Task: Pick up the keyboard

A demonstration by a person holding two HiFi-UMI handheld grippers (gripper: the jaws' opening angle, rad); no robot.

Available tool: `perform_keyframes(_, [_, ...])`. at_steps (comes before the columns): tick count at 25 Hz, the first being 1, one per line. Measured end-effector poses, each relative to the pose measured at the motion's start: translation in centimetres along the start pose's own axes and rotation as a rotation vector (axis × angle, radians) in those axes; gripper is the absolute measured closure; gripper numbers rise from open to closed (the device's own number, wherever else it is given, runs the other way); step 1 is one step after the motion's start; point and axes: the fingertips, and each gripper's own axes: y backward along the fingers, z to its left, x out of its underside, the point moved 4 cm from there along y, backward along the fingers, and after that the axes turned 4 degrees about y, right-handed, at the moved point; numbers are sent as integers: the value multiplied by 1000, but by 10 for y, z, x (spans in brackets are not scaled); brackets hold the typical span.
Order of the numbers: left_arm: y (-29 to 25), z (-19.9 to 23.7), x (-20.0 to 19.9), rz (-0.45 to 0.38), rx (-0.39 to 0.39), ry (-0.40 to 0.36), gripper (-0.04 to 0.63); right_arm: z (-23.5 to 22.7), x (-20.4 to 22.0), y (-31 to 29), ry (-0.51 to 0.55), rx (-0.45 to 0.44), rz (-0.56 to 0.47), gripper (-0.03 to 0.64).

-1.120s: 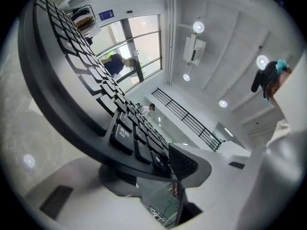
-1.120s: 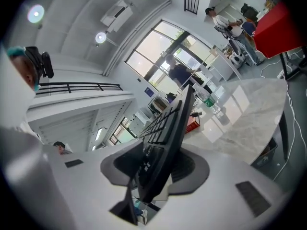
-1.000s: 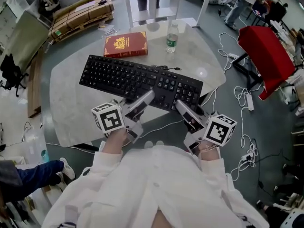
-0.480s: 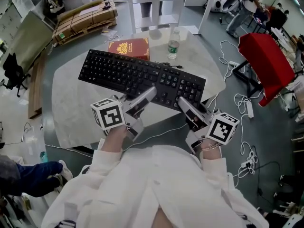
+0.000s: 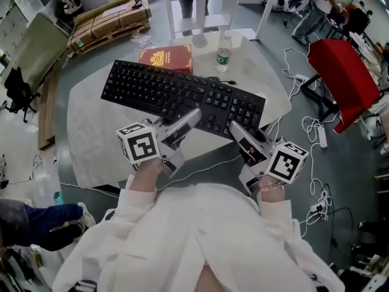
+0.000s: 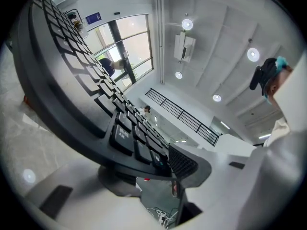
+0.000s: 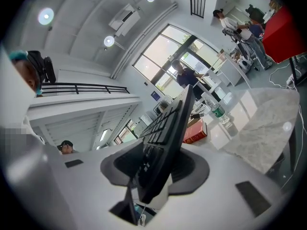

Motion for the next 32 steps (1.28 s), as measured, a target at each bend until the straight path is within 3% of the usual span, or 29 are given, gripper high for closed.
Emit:
perform_keyframes(13, [-2, 4, 3, 27, -4, 19, 413, -5, 4, 2, -19, 29, 2, 465])
perform_keyframes(32, [-2, 12, 5, -5, 30, 43, 413, -3, 5, 0, 3, 49, -1, 463])
